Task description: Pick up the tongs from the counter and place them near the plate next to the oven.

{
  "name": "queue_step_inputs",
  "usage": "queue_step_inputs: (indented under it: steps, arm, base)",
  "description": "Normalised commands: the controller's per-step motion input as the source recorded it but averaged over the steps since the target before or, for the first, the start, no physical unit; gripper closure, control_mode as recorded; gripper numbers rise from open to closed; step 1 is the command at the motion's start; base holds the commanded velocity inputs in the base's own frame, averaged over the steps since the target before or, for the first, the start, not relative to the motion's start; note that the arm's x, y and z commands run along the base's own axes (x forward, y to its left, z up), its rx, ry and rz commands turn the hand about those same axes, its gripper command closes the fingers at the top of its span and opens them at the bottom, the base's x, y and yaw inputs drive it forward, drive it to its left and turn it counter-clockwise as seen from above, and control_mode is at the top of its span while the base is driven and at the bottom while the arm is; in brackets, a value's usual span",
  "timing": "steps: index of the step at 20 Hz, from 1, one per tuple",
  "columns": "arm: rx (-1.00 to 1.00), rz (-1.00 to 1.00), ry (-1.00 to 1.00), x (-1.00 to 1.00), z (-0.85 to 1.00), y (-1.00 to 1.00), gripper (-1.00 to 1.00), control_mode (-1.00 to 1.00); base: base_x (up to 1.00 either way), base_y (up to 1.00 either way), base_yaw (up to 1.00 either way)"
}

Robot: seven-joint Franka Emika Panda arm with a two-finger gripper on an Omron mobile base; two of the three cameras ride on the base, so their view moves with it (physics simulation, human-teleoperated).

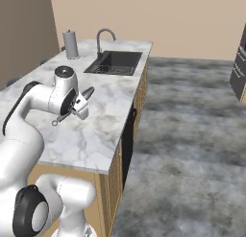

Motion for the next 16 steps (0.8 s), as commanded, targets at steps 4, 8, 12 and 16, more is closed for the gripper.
queue_step_inputs:
  steps: [4,8,12,16]
  arm:
    - [-0.18,-0.10,0.00,0.01,0.00,0.00,1.00,-1.00]
    - [-0.15,0.00,0.00,0.03,-0.02,0.00,1.00,-1.00]
    - [0.00,0.00,0.00,0.00,0.00,0.00,1.00,1.00]
    - [0.00,0.00,0.00,0.00,0.00,0.00,1.00,1.00]
  base:
    - [0.00,0.00,0.00]
    - [0.00,0.00,0.00]
    - [-0.33,-0.14,0.00]
    - [-1.00,-0.71,-0.16]
